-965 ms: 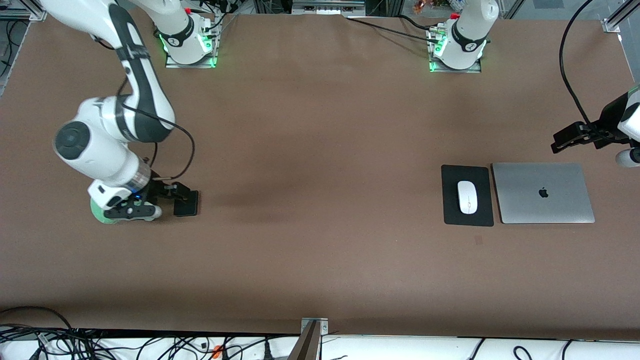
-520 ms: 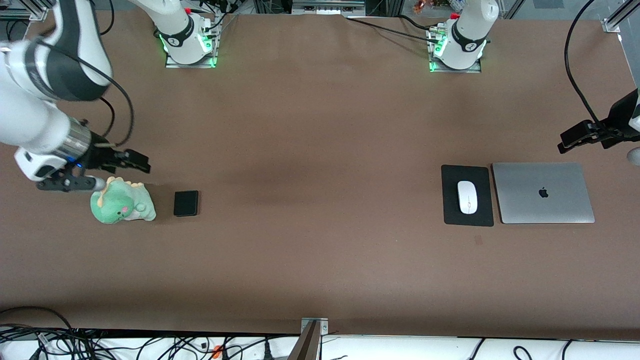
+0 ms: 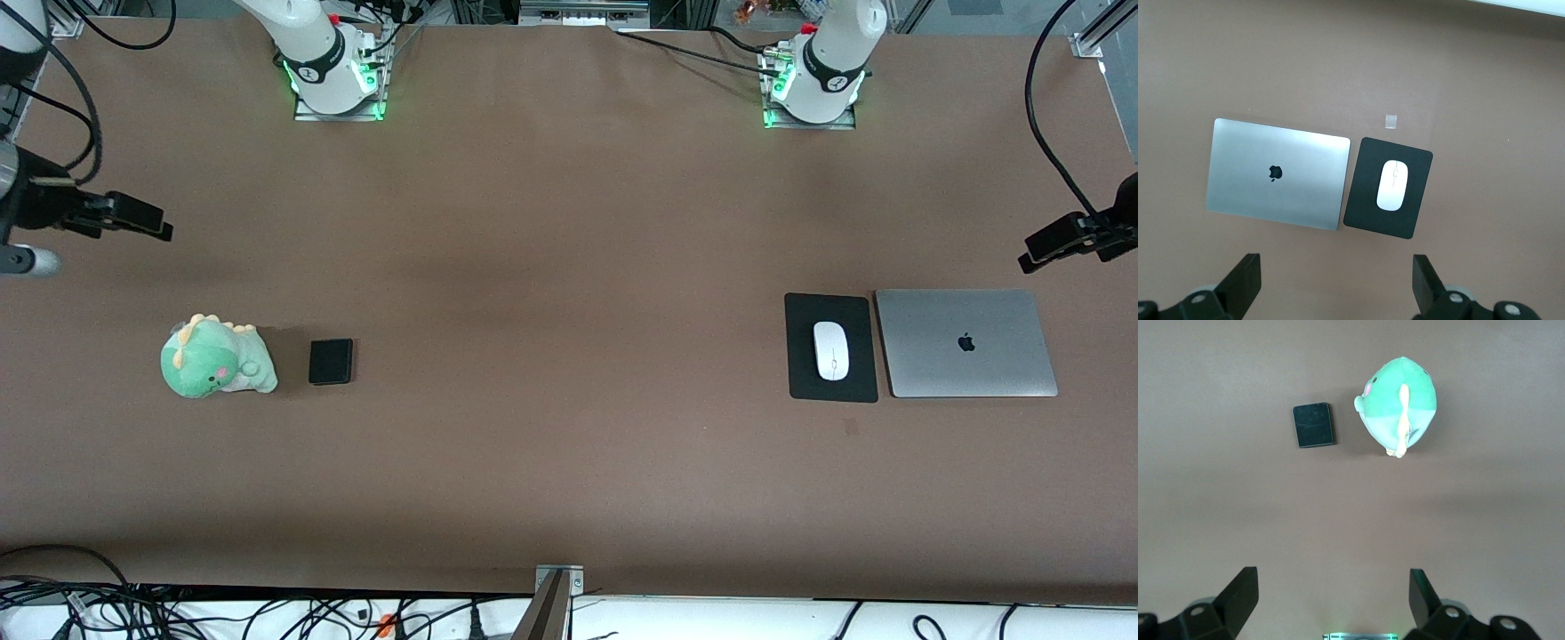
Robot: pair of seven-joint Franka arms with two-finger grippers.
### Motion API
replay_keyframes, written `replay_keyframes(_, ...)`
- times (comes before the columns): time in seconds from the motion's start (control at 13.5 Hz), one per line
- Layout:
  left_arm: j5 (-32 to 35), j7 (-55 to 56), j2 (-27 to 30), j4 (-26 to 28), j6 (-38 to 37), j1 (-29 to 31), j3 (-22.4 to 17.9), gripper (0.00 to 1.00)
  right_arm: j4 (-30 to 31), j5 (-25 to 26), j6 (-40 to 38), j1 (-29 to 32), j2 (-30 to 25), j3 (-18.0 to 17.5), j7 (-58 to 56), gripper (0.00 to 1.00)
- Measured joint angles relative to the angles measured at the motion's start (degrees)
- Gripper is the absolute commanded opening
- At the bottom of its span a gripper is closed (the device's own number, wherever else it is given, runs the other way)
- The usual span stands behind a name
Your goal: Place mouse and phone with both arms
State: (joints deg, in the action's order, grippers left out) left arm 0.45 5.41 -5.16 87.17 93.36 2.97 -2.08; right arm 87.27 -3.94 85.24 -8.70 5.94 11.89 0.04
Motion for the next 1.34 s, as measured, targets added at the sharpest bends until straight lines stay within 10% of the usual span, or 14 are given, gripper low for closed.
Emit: replay_keyframes(1.34, -0.3, 0.0, -0.1, 0.0, -0.3, 0.0, 0.3, 1.00, -5.8, 2.9, 4.3, 0.1, 1.2, -1.1, 0.0, 1.00)
